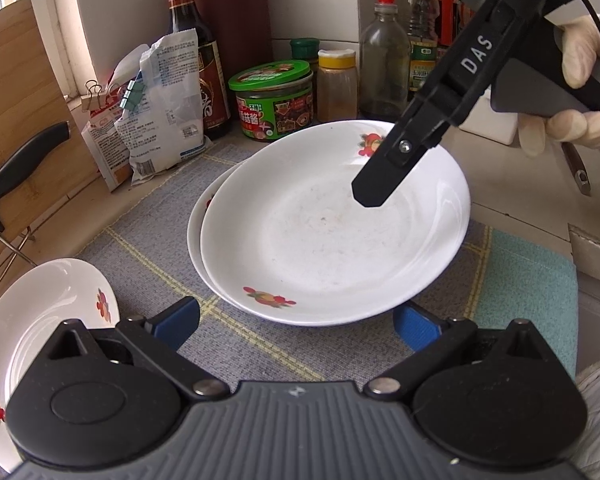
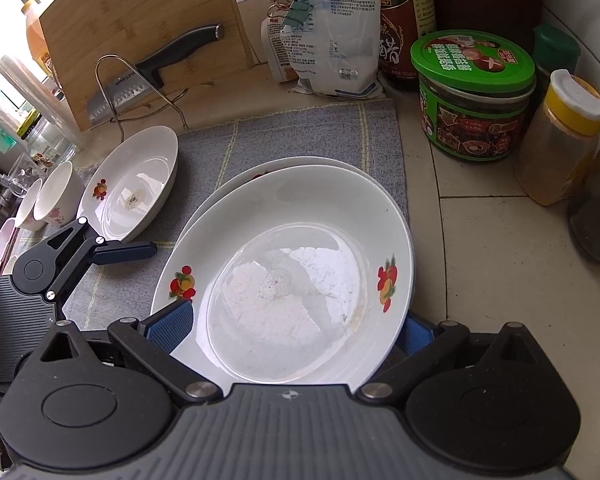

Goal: Organize plates and bowls
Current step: 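Open the right tool to release the stacked plate and withdraw, then move the right tool toward the stained white floral plate by the cutting board, then close the right tool on the rim of the stained plate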

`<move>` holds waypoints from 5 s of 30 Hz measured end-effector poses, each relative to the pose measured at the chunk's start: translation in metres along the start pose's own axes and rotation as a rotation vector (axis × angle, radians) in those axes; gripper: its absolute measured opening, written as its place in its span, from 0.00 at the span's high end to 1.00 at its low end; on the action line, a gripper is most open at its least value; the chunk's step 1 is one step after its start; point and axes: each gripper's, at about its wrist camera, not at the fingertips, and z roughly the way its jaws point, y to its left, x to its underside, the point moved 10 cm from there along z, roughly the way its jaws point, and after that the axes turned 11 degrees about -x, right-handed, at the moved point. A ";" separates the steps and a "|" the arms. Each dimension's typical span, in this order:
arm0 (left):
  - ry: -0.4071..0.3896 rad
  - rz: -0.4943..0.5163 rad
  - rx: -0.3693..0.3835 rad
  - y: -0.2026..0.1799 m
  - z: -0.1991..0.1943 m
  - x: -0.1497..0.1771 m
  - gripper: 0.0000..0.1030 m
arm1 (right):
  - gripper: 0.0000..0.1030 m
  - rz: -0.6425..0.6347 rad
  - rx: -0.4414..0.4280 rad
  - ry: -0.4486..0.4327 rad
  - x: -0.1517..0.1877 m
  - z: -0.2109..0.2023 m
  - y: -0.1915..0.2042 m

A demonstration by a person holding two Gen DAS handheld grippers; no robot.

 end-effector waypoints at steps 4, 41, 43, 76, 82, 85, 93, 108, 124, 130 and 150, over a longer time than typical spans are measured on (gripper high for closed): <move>0.004 -0.010 0.003 0.001 0.000 0.000 0.01 | 0.00 -0.015 0.024 0.008 0.002 0.000 0.002; 0.053 -0.309 -0.297 0.070 -0.067 0.047 0.01 | 0.00 -0.359 0.194 -0.078 -0.002 0.008 0.079; 0.055 -0.324 -0.319 0.076 -0.076 0.056 0.01 | 0.00 -0.379 0.195 -0.081 -0.001 0.013 0.091; 0.182 -0.487 -0.379 0.116 -0.055 0.126 0.01 | 0.00 -0.465 0.088 -0.062 -0.017 0.068 0.162; 0.189 -0.517 -0.393 0.119 -0.051 0.125 0.00 | 0.00 -0.486 -0.004 -0.034 -0.032 0.083 0.160; 0.175 -0.510 -0.390 0.123 -0.045 0.122 0.00 | 0.00 -0.487 -0.026 -0.015 -0.038 0.092 0.161; 0.129 -0.498 -0.386 0.141 -0.025 0.108 0.00 | 0.00 -0.475 -0.013 0.023 -0.057 0.116 0.157; 0.077 -0.452 -0.349 0.149 -0.021 0.106 0.00 | 0.00 -0.378 -0.068 0.140 -0.096 0.173 0.140; 0.051 -0.443 -0.346 0.153 -0.019 0.106 0.00 | 0.00 -0.323 -0.212 0.230 -0.117 0.201 0.141; 0.046 -0.437 -0.342 0.157 -0.017 0.104 0.00 | 0.00 -0.322 -0.256 0.237 -0.128 0.206 0.144; 0.016 -0.364 -0.338 0.149 -0.024 0.100 0.00 | 0.00 -0.356 -0.305 0.286 -0.140 0.218 0.153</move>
